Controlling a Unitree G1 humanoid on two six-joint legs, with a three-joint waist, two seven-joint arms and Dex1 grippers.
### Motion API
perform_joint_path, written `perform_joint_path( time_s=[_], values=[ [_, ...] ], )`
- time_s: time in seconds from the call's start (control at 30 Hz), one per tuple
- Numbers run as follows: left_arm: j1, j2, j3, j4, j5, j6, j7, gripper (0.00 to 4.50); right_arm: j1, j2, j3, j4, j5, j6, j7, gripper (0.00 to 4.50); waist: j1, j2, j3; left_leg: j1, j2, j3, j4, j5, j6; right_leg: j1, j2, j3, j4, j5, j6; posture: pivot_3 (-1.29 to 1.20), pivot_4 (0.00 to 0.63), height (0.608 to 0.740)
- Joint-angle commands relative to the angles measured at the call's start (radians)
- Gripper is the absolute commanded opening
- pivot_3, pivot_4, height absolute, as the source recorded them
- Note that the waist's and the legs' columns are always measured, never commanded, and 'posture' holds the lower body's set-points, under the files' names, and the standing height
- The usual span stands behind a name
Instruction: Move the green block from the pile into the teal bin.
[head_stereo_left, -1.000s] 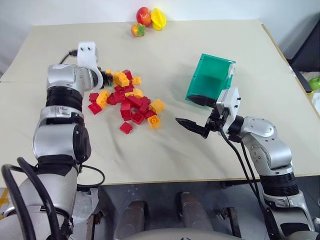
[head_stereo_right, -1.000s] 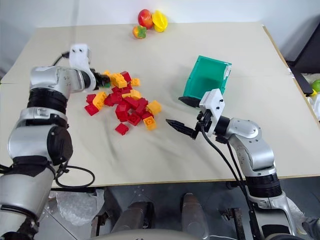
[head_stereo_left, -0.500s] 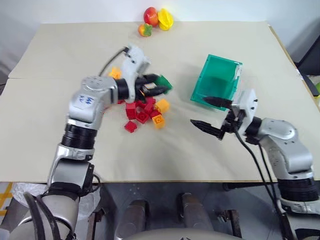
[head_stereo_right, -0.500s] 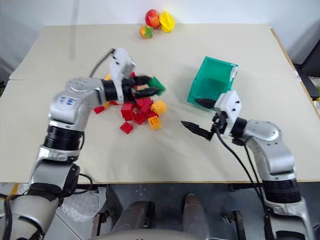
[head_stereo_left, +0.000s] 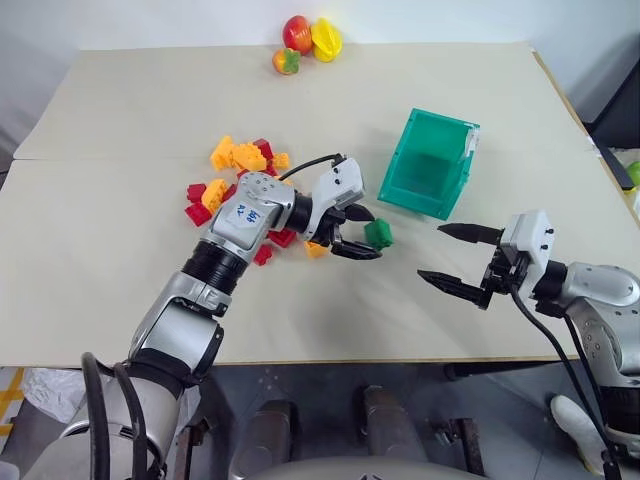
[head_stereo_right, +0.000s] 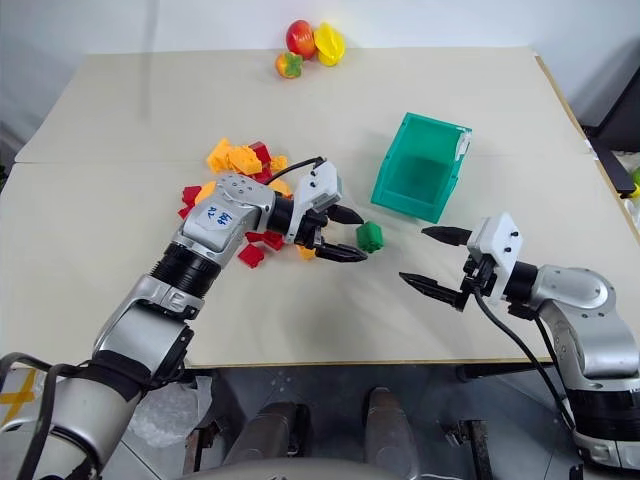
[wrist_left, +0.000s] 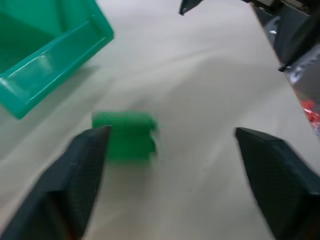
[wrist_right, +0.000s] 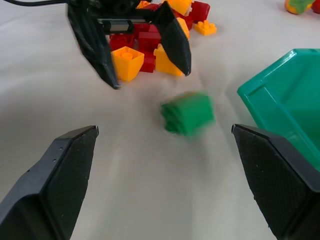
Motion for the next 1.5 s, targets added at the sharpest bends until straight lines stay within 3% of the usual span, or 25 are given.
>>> perform_joint_path(
  time_s=[0.03,0.3,0.5,0.67,0.87,0.97,1.1,1.2,1.4,1.5],
  values=[
    [0.021,0.069,0.055,-0.098,-0.046,0.009,-0.081,4.44,0.053,-0.032,-0.076,-0.1,0.021,0.028,-0.03,4.5,0.0,0.0,0.0,0.0,0.0,0.0,0.0,0.0,0.0,0.0,0.0,0.0,0.0,0.0,0.0,0.0,0.15,0.74],
    [0.11,0.222,0.247,-0.208,-0.168,-0.027,-0.156,4.44,0.197,-0.081,-0.182,-0.268,0.083,0.233,-0.125,4.5,0.002,0.0,0.0,0.002,0.0,-0.006,0.001,0.0,0.001,0.004,-0.001,0.0,-0.002,0.0,0.0,0.0,0.15,0.74],
    [0.174,0.298,0.328,-0.212,-0.18,-0.105,-0.173,4.44,0.054,0.055,0.015,-0.329,0.014,0.394,-0.391,4.5,-0.002,0.0,0.0,0.005,0.004,-0.006,0.001,-0.001,0.001,0.005,0.0,0.0,-0.005,0.0,0.0,0.0,0.15,0.74],
    [0.268,0.31,0.428,-0.259,-0.287,-0.108,-0.206,4.44,-0.049,0.22,0.206,-0.23,-0.178,0.393,-0.609,4.5,0.0,0.0,0.0,0.003,0.005,-0.006,0.001,-0.001,0.001,0.004,-0.001,0.0,-0.005,0.0,0.0,0.0,0.15,0.74],
    [0.383,0.325,0.493,-0.355,-0.392,-0.106,-0.259,4.44,-0.151,0.396,0.302,0.003,-0.311,0.294,-0.729,4.5,-0.004,-0.001,0.0,0.003,0.003,-0.007,0.002,-0.001,0.002,0.005,-0.002,-0.001,-0.005,0.001,0.001,0.0,0.15,0.74],
    [0.426,0.342,0.514,-0.39,-0.424,-0.105,-0.284,4.44,-0.23,0.469,0.268,0.138,-0.354,0.289,-0.814,4.5,-0.015,-0.001,0.0,0.005,0.004,-0.006,0.002,-0.001,0.002,0.006,-0.002,0.0,-0.005,0.001,0.001,0.0,0.15,0.74],
    [0.435,0.346,0.523,-0.402,-0.425,-0.11,-0.249,4.44,-0.241,0.497,0.265,0.156,-0.374,0.292,-0.827,4.5,-0.025,0.0,0.0,0.004,0.005,-0.007,0.001,-0.001,0.001,0.005,-0.001,-0.001,-0.003,0.0,0.001,0.0,0.15,0.74],
    [0.442,0.35,0.527,-0.407,-0.426,-0.115,-0.232,4.5,-0.215,0.49,0.273,0.116,-0.36,0.294,-0.793,3.94,-0.024,0.0,0.0,0.004,0.004,-0.007,0.001,-0.001,0.001,0.005,-0.002,0.0,0.0,0.0,0.001,0.0,0.15,0.74],
    [0.463,0.358,0.533,-0.42,-0.433,-0.115,-0.227,4.5,-0.199,0.452,0.232,-0.007,-0.306,0.333,-0.723,2.06,-0.025,0.0,0.0,0.004,0.004,-0.007,-0.001,-0.001,0.002,0.005,-0.002,0.0,-0.001,0.0,0.001,0.0,0.15,0.74],
    [0.474,0.356,0.538,-0.432,-0.428,-0.115,-0.199,4.5,-0.215,0.395,0.197,-0.112,-0.247,0.389,-0.654,1.89,-0.025,0.0,0.001,0.004,0.004,-0.007,-0.001,-0.001,0.002,0.005,-0.002,0.0,-0.001,0.0,0.001,0.0,0.15,0.74]
  ],
)
